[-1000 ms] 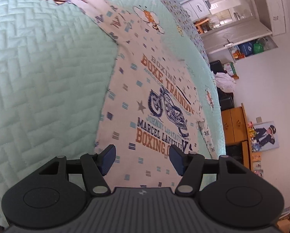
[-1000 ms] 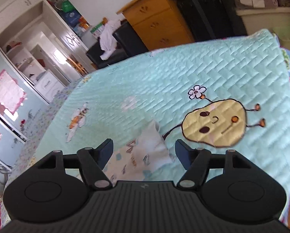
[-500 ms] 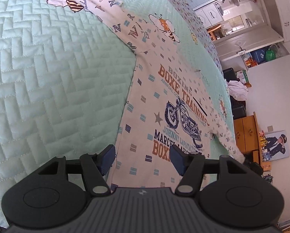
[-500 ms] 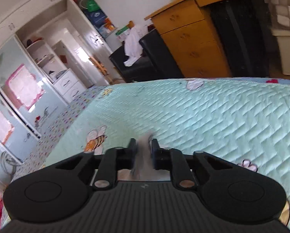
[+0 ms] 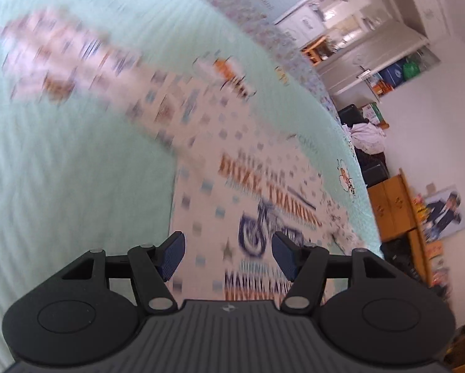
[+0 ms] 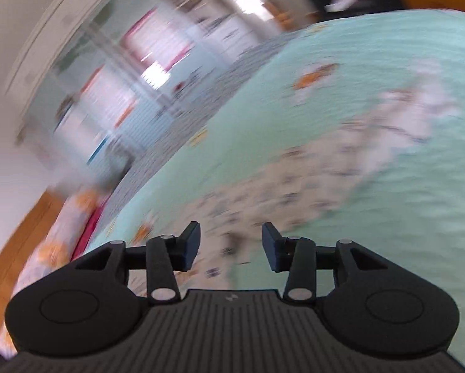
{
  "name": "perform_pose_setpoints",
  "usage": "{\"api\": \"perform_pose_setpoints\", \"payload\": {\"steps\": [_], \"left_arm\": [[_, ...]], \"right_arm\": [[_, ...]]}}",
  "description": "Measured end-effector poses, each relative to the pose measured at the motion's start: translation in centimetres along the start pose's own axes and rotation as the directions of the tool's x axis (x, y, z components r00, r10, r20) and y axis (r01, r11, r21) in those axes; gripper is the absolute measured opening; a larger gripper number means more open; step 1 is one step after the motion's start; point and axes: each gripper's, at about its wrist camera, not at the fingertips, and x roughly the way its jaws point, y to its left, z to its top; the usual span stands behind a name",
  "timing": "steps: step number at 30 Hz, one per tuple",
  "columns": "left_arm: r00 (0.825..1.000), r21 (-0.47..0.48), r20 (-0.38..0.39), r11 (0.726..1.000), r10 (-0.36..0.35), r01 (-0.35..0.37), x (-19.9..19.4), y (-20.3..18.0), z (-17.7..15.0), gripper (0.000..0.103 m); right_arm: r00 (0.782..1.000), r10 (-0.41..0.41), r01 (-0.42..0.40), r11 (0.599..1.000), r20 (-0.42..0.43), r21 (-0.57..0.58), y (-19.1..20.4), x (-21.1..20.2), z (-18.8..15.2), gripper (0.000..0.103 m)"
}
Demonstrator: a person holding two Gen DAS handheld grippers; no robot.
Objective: Fold clothes
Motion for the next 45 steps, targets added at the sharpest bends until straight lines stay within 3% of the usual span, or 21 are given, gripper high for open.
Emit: {"api": "perform_pose_setpoints", "payload": {"steps": [2, 5, 8, 11, 13, 15, 18, 20, 22, 24, 26, 27, 29, 30, 34, 37, 39, 41, 43, 45], "left_arm": [[1.0, 0.111, -0.005, 0.994, 0.015, -0.014, 1.5, -1.8, 2.9, 0.066], [0.997, 0.245, -0.056, 0.969, 0.051, -0.036, 5.8, -3.0, 6.6, 0.067], [0.989, 0.377, -0.104, 0.925, 0.102, -0.056, 10.4, -3.9, 10.0, 0.07], [0.977, 0.502, -0.145, 0.862, 0.159, -0.066, 15.1, -4.8, 13.5, 0.07], [0.961, 0.559, -0.144, 0.821, 0.235, -0.116, 18.4, -4.2, 15.4, 0.069], [0.953, 0.562, -0.133, 0.813, 0.272, -0.154, 20.7, -2.8, 17.1, 0.069], [0.95, 0.53, -0.227, 0.846, 0.214, -0.064, 22.8, -1.0, 18.4, 0.069], [0.944, 0.59, -0.255, 0.807, 0.209, -0.02, 23.6, -1.1, 18.0, 0.074], [0.943, 0.652, -0.269, 0.758, 0.196, 0.028, 23.7, -1.7, 17.1, 0.086], [0.947, 0.692, -0.272, 0.719, 0.174, 0.066, 23.7, -2.0, 16.1, 0.087], [0.952, 0.726, -0.262, 0.682, 0.158, 0.087, 23.7, -2.4, 15.2, 0.083], [0.955, 0.734, -0.258, 0.673, 0.148, 0.094, 23.6, -2.7, 15.0, 0.071], [0.96, 0.725, -0.249, 0.682, 0.129, 0.097, 23.5, -3.1, 15.0, 0.034], [0.961, 0.717, -0.25, 0.69, 0.119, 0.1, 23.4, -3.2, 15.1, 0.007], [0.965, 0.676, -0.246, 0.73, 0.088, 0.106, 23.5, -2.6, 15.6, 0.008], [0.985, 0.661, -0.156, 0.749, 0.075, 0.048, 22.6, -2.5, 16.8, 0.008], [0.995, 0.627, -0.068, 0.779, 0.073, -0.015, 21.9, -2.2, 18.9, 0.007], [0.996, 0.611, 0.009, 0.788, 0.089, -0.076, 21.8, -2.2, 20.9, 0.007], [0.987, 0.605, 0.07, 0.78, 0.147, -0.159, 22.2, -2.4, 22.2, 0.006], [0.978, 0.578, 0.045, 0.793, 0.202, -0.191, 22.9, -1.8, 22.6, 0.008]], "right_arm": [[0.997, 0.041, -0.047, 0.995, -0.066, -0.092, 2.6, 2.7, 1.4, 0.065], [0.985, 0.047, -0.081, 0.976, -0.167, -0.201, 5.2, 6.9, 3.3, 0.068], [0.968, 0.006, -0.089, 0.943, -0.25, -0.322, 6.7, 10.9, 4.4, 0.071], [0.957, -0.054, -0.077, 0.901, -0.287, -0.426, 7.1, 14.6, 5.6, 0.071], [0.946, -0.081, -0.08, 0.88, -0.314, -0.468, 6.6, 17.3, 6.6, 0.071], [0.938, -0.121, -0.061, 0.865, -0.326, -0.498, 5.9, 19.7, 7.3, 0.071], [0.905, -0.166, -0.065, 0.856, -0.392, -0.514, 4.5, 23.7, 7.9, 0.071], [0.871, -0.17, -0.107, 0.85, -0.461, -0.515, 3.9, 25.3, 7.5, 0.073], [0.854, -0.177, -0.149, 0.818, -0.489, -0.556, 4.1, 26.3, 6.9, 0.073], [0.848, -0.195, -0.176, 0.773, -0.492, -0.609, 4.9, 26.8, 6.1, 0.07], [0.848, -0.214, -0.192, 0.729, -0.486, -0.657, 5.7, 27.2, 5.4, 0.051], [0.851, -0.217, -0.191, 0.721, -0.479, -0.666, 6.1, 27.6, 5.3, 0.046], [0.851, -0.216, -0.195, 0.716, -0.478, -0.67, 7.0, 28.2, 5.2, 0.005], [0.851, -0.221, -0.196, 0.707, -0.476, -0.68, 7.6, 28.5, 5.0, 0.004], [0.856, -0.246, -0.189, 0.669, -0.455, -0.719, 8.8, 28.7, 4.4, 0.004], [0.895, -0.225, -0.129, 0.695, -0.384, -0.707, 9.0, 28.6, 6.3, 0.004], [0.921, -0.208, -0.087, 0.713, -0.329, -0.695, 9.1, 28.5, 7.7, 0.004], [0.949, -0.181, -0.037, 0.75, -0.259, -0.66, 9.0, 28.9, 9.7, 0.004], [0.966, -0.159, 0.012, 0.812, -0.202, -0.584, 8.4, 29.7, 11.4, 0.005], [0.968, -0.171, 0.056, 0.859, -0.183, -0.508, 7.5, 30.6, 11.8, 0.016]]}}
